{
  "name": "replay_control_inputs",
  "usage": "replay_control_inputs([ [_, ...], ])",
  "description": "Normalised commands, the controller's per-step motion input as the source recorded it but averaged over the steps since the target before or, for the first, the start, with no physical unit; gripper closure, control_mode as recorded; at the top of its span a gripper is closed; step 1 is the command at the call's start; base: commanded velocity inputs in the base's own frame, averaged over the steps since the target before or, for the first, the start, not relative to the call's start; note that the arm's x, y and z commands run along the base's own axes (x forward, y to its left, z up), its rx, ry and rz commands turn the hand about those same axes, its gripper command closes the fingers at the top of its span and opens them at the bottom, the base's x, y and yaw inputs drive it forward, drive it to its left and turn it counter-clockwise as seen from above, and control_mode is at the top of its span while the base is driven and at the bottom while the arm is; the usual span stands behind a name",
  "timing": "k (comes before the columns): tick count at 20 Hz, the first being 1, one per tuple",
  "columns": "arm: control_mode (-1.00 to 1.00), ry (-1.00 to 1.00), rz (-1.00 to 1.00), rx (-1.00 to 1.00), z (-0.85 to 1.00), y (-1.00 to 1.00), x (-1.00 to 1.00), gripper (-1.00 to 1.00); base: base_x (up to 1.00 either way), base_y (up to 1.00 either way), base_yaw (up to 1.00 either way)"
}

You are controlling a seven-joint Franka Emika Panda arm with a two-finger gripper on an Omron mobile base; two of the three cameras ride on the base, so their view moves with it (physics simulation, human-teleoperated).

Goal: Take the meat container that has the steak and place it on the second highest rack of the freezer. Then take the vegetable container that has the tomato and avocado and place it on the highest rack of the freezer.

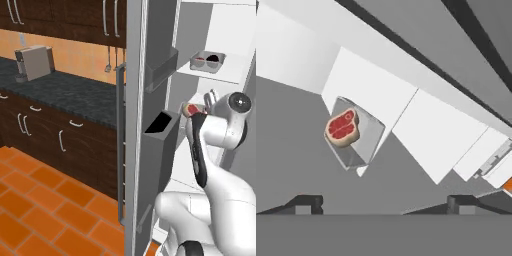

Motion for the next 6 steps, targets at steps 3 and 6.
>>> replay_control_inputs([
  [3, -1.0, 0.0, 0.1, 0.0, 0.85, 0.48, -1.0, -1.0, 0.0, 0.0, 0.0],
  [6, -1.0, 0.0, 0.14, 0.0, 0.69, 0.58, -1.0, -1.0, 0.0, 0.0, 0.0],
])
